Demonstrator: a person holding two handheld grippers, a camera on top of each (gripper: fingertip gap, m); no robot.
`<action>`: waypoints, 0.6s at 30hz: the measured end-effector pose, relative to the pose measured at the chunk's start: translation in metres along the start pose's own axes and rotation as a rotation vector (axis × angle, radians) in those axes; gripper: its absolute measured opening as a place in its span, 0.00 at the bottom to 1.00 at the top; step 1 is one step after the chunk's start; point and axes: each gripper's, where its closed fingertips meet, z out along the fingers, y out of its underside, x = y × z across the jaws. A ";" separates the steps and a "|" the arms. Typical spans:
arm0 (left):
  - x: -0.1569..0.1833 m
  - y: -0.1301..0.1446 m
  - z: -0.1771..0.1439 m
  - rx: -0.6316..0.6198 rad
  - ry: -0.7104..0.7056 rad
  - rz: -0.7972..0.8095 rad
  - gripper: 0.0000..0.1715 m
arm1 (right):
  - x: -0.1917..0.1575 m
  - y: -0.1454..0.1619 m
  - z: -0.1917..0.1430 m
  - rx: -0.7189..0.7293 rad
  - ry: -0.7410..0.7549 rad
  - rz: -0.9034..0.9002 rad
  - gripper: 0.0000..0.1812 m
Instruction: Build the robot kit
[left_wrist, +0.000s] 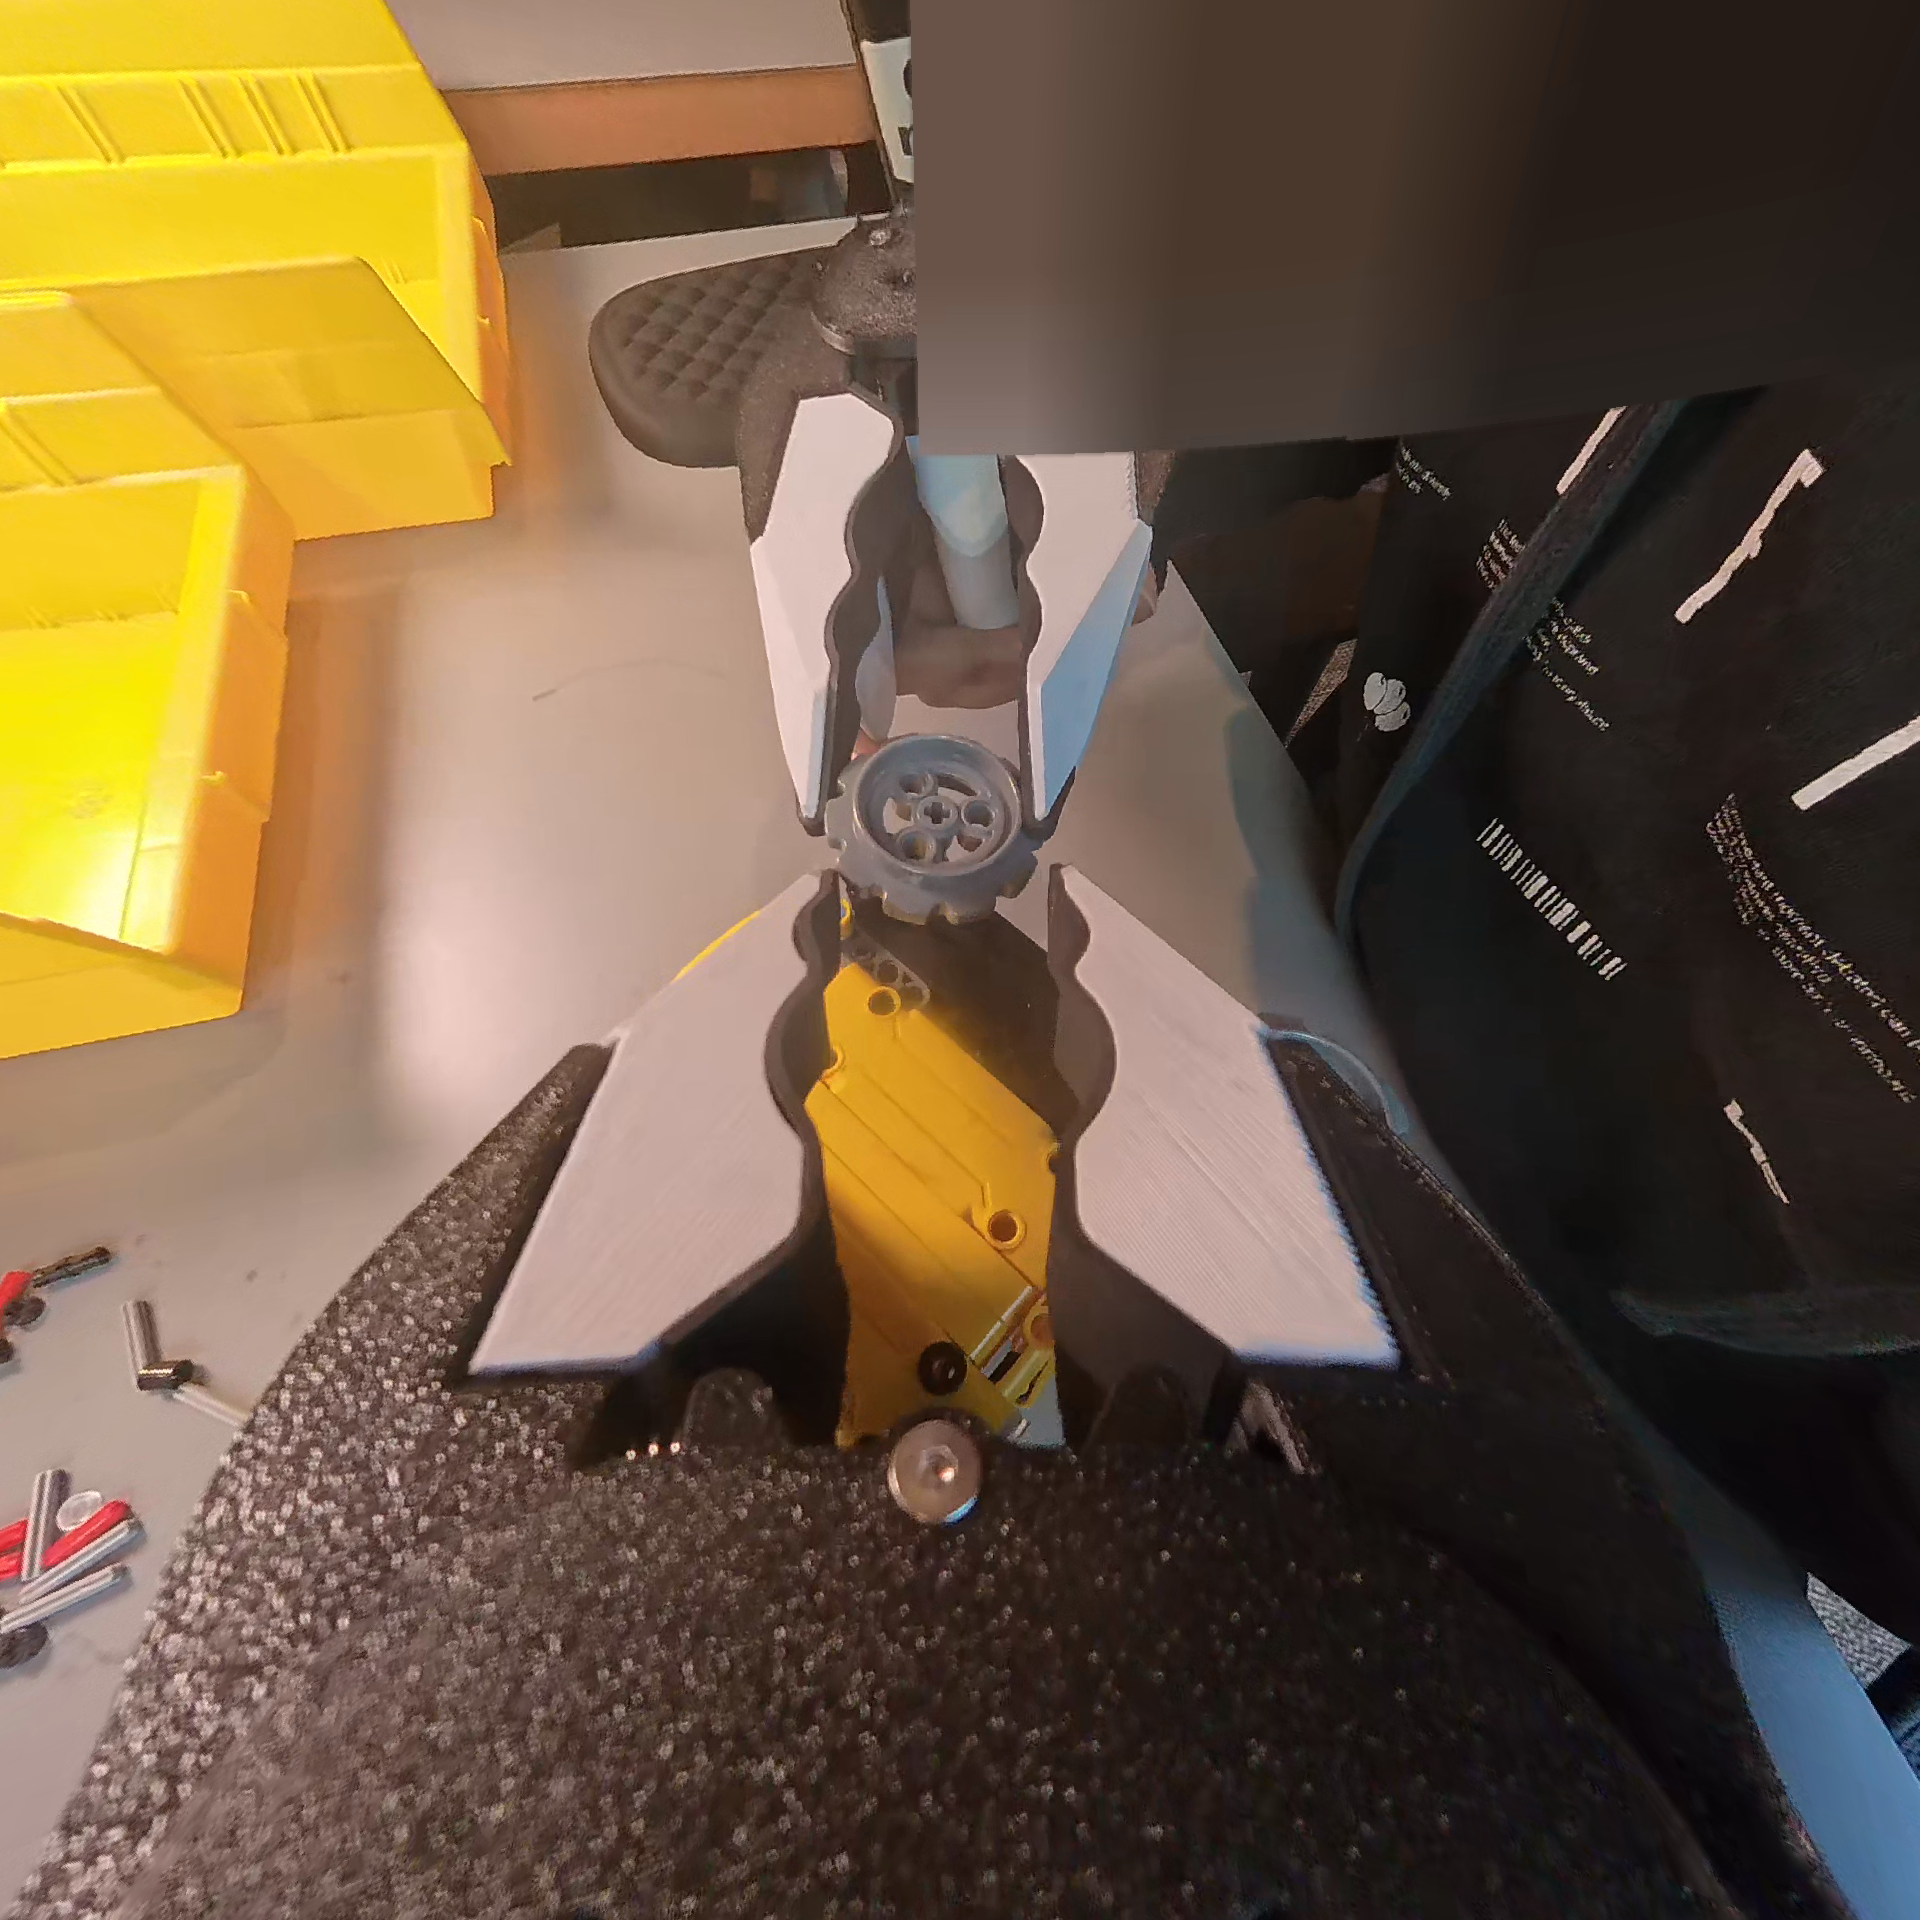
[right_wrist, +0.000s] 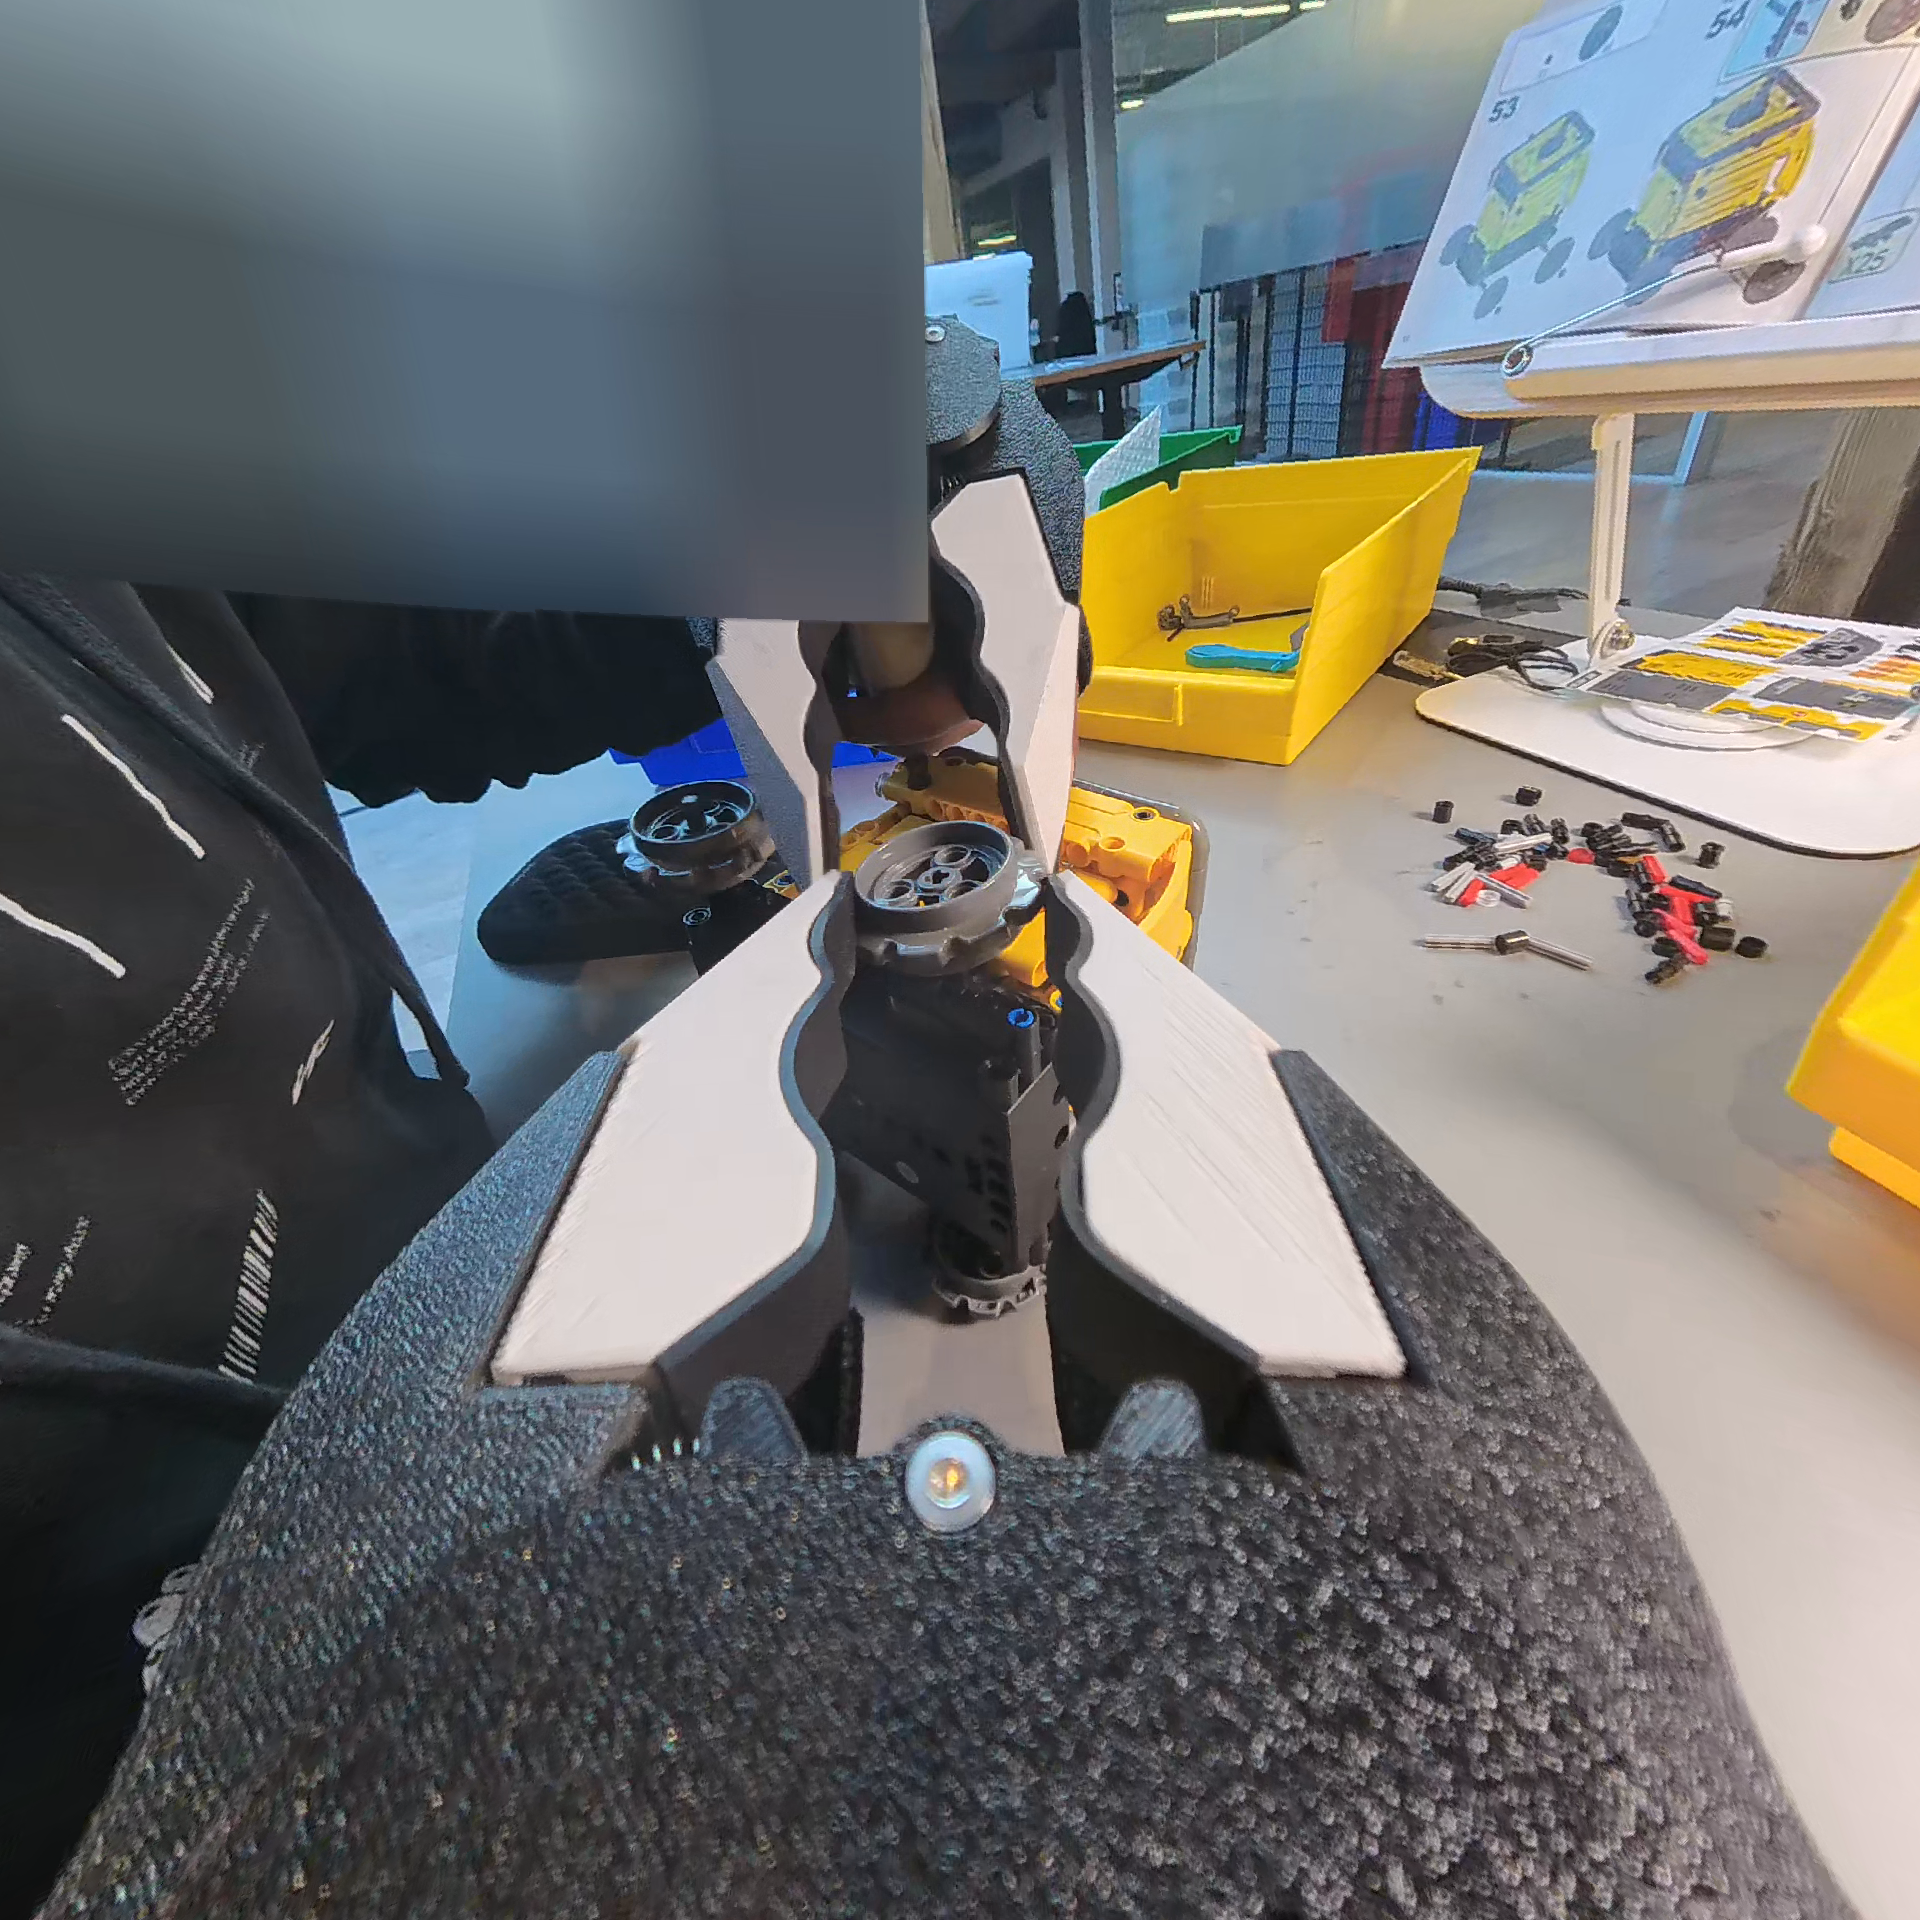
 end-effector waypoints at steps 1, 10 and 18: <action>0.000 -0.001 0.000 0.007 0.006 -0.003 0.23 | 0.000 0.000 0.000 0.002 0.002 0.005 0.20; 0.000 -0.009 0.001 0.046 0.022 -0.013 0.22 | -0.001 0.001 -0.003 0.010 0.021 0.020 0.20; 0.000 -0.008 0.001 0.030 0.041 -0.027 0.22 | 0.000 0.002 -0.003 0.022 0.053 0.062 0.20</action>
